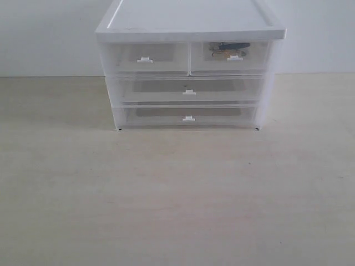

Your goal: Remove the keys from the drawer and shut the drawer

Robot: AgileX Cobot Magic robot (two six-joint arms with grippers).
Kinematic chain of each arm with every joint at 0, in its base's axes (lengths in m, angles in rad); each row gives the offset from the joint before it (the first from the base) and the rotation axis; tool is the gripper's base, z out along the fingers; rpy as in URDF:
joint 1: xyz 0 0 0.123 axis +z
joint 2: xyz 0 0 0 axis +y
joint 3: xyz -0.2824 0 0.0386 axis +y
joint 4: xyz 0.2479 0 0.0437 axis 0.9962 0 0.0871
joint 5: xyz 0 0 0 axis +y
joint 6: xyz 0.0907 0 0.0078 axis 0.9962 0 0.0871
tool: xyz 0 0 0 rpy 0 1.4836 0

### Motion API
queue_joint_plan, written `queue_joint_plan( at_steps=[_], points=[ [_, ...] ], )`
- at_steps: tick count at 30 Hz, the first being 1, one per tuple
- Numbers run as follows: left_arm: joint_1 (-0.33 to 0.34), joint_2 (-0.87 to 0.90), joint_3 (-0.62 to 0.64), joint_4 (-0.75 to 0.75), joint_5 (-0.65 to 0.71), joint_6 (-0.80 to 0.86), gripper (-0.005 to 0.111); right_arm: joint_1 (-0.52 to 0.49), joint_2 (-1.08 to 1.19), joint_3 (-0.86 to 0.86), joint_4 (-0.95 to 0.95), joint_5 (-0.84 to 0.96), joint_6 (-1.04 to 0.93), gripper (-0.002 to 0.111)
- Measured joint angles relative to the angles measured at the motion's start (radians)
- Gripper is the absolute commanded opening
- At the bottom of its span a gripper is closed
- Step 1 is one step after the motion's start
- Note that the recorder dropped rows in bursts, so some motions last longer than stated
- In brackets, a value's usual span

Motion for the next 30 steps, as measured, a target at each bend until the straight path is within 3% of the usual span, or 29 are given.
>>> queue_joint_plan(
  at_steps=[5, 9, 12, 17, 26, 30],
  points=[
    [0.0, 0.0, 0.0, 0.0, -0.034, 0.0, 0.004, 0.149, 0.125, -0.063, 0.0, 0.007, -0.146, 0.0],
    [0.0, 0.0, 0.0, 0.0, -0.213, 0.0, 0.004, 0.255, 0.234, -0.081, 0.0, -0.013, -0.209, 0.0],
    [0.0, 0.0, 0.0, 0.0, -0.312, -0.01, 0.004, 0.286, 0.308, -0.08, 0.0, -0.057, -0.222, 0.0],
    [0.0, 0.038, -0.066, 0.0, -0.339, -0.047, 0.004, 0.294, 0.386, -0.08, 0.0, -0.129, -0.225, 0.0],
    [-0.002, 0.419, -0.332, -0.012, -0.285, -0.063, 0.004, 0.294, 0.414, -0.08, 0.0, -0.222, -0.215, 0.0],
    [-0.055, 0.667, -0.438, -0.057, -0.201, -0.065, 0.004, 0.294, 0.414, -0.081, 0.0, -0.24, -0.195, 0.0]
  ],
)
